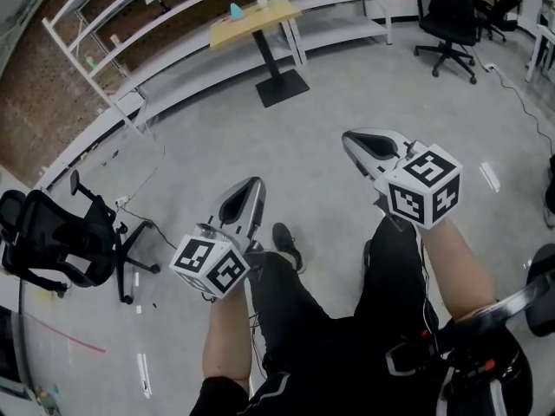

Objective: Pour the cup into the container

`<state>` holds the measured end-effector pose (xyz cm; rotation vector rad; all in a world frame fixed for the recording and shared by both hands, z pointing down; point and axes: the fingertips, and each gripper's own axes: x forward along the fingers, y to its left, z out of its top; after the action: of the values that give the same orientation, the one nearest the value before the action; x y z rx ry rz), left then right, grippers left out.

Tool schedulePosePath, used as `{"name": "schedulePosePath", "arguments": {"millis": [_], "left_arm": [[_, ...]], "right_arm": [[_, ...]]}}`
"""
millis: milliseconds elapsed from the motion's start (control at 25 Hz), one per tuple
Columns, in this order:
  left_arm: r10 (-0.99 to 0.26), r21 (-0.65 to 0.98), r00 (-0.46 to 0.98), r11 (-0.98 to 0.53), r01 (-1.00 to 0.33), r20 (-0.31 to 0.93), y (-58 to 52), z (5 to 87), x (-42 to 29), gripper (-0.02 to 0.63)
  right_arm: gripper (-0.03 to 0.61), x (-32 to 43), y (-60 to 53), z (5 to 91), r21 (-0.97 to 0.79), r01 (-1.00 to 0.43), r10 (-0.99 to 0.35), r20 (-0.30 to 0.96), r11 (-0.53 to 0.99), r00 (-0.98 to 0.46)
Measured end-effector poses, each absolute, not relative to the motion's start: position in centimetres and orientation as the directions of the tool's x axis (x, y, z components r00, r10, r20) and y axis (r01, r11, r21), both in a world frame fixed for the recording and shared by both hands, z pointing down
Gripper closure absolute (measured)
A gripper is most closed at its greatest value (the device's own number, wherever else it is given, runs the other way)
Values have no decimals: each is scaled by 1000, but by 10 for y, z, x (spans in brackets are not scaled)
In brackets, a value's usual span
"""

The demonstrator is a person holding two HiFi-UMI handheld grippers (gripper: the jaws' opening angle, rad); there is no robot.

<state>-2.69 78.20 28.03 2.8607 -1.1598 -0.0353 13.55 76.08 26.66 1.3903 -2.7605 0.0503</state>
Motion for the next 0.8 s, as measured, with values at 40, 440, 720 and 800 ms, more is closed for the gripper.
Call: {"name": "schedulePosePath", "arguments": {"millis": [40, 440, 720, 800], "left_arm": [[-699, 55, 716, -714, -698, -1, 791, 279, -27, 614], [-690, 36, 724, -723, -690, 11, 855, 279, -18, 612], [-704, 51, 710, -709, -704, 6, 866, 279, -32, 614], [-705, 46, 709, -708, -705, 7, 867, 277, -33, 612]], "right_arm": [[575, 138, 770, 266, -5, -808, -806, 59, 590, -589], [577, 151, 838, 265, 7, -830, -829, 52, 558, -557], [577, 137, 848, 262, 22, -820, -820, 54, 572, -570], [577, 133, 850, 262, 22, -817, -817, 58, 576, -574]]}}
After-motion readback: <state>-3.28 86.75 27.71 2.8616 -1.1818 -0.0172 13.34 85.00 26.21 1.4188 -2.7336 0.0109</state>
